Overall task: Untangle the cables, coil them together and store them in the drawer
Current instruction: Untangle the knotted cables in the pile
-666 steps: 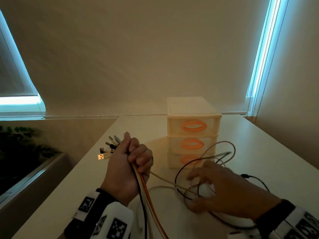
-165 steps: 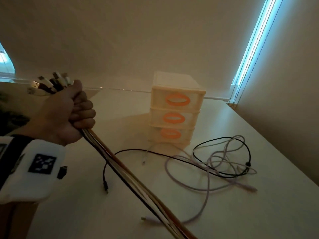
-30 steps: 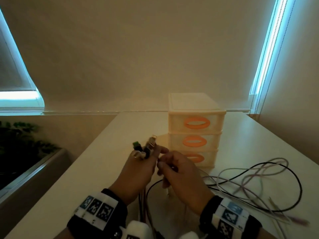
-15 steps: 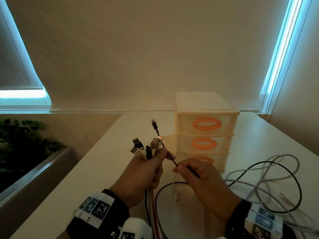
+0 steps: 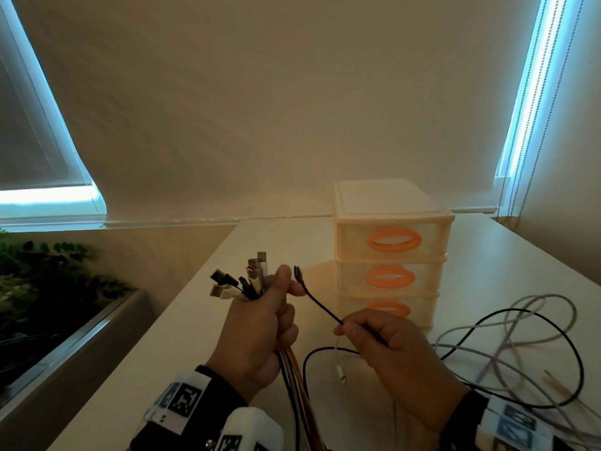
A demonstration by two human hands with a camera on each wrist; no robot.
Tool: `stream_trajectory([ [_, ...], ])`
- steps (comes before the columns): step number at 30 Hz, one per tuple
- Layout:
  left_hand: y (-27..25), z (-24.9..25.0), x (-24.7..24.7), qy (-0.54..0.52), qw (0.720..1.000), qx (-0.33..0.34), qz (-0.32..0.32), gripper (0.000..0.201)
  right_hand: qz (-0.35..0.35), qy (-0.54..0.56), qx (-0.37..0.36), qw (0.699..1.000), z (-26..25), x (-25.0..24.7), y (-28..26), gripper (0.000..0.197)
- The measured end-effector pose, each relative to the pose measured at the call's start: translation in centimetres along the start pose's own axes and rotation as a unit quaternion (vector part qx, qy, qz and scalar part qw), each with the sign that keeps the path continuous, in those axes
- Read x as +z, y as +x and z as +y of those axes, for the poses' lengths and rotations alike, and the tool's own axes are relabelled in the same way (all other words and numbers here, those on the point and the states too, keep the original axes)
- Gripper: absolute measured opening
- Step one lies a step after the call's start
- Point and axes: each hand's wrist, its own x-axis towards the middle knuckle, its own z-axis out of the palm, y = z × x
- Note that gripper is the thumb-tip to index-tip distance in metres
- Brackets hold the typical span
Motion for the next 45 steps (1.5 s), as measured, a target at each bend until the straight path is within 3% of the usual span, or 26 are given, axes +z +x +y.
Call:
stream_trajectory([
  [4,0.0,-0.2,-0.3,-0.031,0.999,-0.023,0.022,0.042,0.008,0.035,0.011,0.999,-0.1,-0.1,-0.2,0.022],
  [9,0.0,0.1,-1.1,-0.082,0.989,-0.113,-0.041,0.063,0.023,0.060,0.022,0.998,-0.1,-0.1,-0.2,0.024],
  [13,-0.3,0.3,-0.6,-0.006,0.990,-0.102,-0.092,0.079,0.022,0.060,0.018,0.998,-0.3,0.0,-0.1,0.025],
  [23,-0.7,-0.7,-0.4,0.122,0.979,0.020,-0.163,0.051,-0.003,0.003,0.022,1.000,-0.2,0.1,0.1,0.024],
  [32,-1.4,-0.6,0.4,0.181,0.964,0.069,-0.182,0.038,-0.076,-0.071,-0.006,0.995,-0.5,0.2,0.0,0.018],
  [35,-1.6,-0.3,0.6,0.144,0.970,0.050,-0.188,0.036,-0.065,-0.068,-0.015,0.995,-0.5,0.0,0.2,0.018],
  [39,-0.9,0.9,0.6,-0.043,0.991,0.014,-0.130,0.033,-0.084,-0.095,-0.030,0.992,-0.6,-0.9,0.3,0.019],
  [42,0.3,2.4,-0.6,-0.179,0.980,0.009,-0.083,0.034,-0.104,-0.119,-0.023,0.987,-0.3,-1.8,0.6,0.021],
  [45,0.8,3.0,-1.4,-0.235,0.971,-0.002,-0.043,0.036,-0.081,-0.136,-0.017,0.987,0.6,-2.8,1.2,0.024],
])
